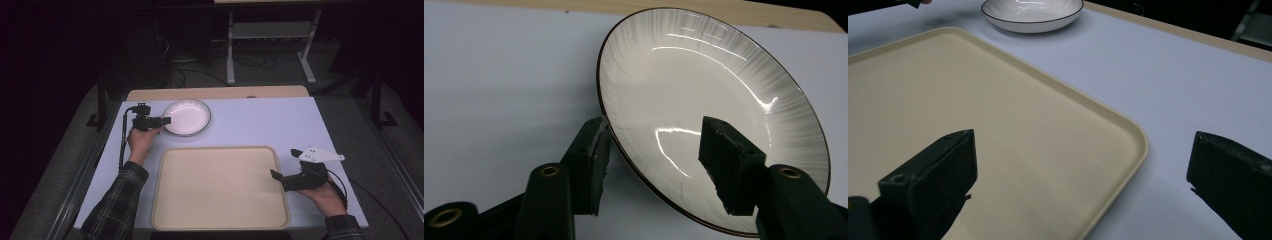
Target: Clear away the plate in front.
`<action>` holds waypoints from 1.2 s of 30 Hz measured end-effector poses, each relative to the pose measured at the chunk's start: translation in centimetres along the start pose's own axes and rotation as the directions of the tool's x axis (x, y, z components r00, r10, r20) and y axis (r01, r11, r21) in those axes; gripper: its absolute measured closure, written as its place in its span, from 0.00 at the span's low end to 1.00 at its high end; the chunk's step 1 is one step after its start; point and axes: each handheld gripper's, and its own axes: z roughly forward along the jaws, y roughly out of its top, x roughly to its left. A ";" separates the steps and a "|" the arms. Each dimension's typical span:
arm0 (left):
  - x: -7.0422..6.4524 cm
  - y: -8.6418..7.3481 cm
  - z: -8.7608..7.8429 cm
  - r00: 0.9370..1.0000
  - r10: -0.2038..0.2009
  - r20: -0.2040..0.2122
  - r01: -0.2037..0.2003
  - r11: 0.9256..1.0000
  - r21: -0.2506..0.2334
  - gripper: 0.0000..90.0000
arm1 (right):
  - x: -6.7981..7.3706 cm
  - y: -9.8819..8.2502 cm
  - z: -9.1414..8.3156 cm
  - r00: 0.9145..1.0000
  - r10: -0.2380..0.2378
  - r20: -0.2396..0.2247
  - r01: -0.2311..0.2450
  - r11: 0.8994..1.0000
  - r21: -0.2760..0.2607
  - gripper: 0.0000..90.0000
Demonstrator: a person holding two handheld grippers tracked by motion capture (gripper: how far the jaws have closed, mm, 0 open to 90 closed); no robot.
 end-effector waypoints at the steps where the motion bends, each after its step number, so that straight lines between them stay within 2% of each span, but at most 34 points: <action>1: 0.1 -0.1 0.2 1.000 -0.020 -0.013 0.020 1.000 0.004 0.53 | 0.0 0.0 0.0 1.000 0.000 0.000 0.000 1.000 0.001 0.00; 6: 0.4 -0.5 0.5 0.998 -0.057 -0.003 0.057 0.998 0.018 0.59 | 0.0 0.0 0.0 1.000 -0.001 0.001 0.001 1.000 0.001 0.00; 13: 0.4 -0.8 0.9 0.996 -0.086 -0.007 0.086 0.996 0.037 0.66 | 0.0 0.0 0.0 1.000 -0.001 0.004 0.001 1.000 0.000 0.00; 14: 0.5 -0.9 1.0 0.995 -0.102 -0.006 0.102 0.994 0.039 0.68 | 0.0 0.0 0.0 1.000 0.000 0.003 0.000 1.000 0.000 0.00; 17: 0.4 -0.9 1.0 0.995 -0.098 -0.018 0.099 0.994 0.048 0.71 | 0.0 0.0 0.0 1.000 -0.001 0.005 0.001 1.000 0.000 0.00; 26: 0.2 -1.3 1.4 0.988 -0.155 -0.001 0.154 0.985 0.072 0.72 | 0.0 0.0 -0.1 1.000 -0.006 0.008 0.006 1.000 0.002 0.00; 29: 0.0 -1.3 1.4 0.990 -0.142 -0.013 0.143 0.987 0.075 0.72 | 0.0 0.1 -0.1 1.000 -0.008 0.008 0.008 1.000 0.001 0.00; 33: -0.1 -1.2 1.5 0.990 -0.141 -0.028 0.143 0.987 0.078 0.74 | 0.1 0.1 -0.1 1.000 -0.012 0.008 0.012 1.000 0.004 0.00; 36: 0.0 -1.2 1.5 0.988 -0.150 -0.025 0.151 0.985 0.079 0.75 | 0.1 0.0 -0.1 1.000 -0.012 0.007 0.012 1.000 0.006 0.00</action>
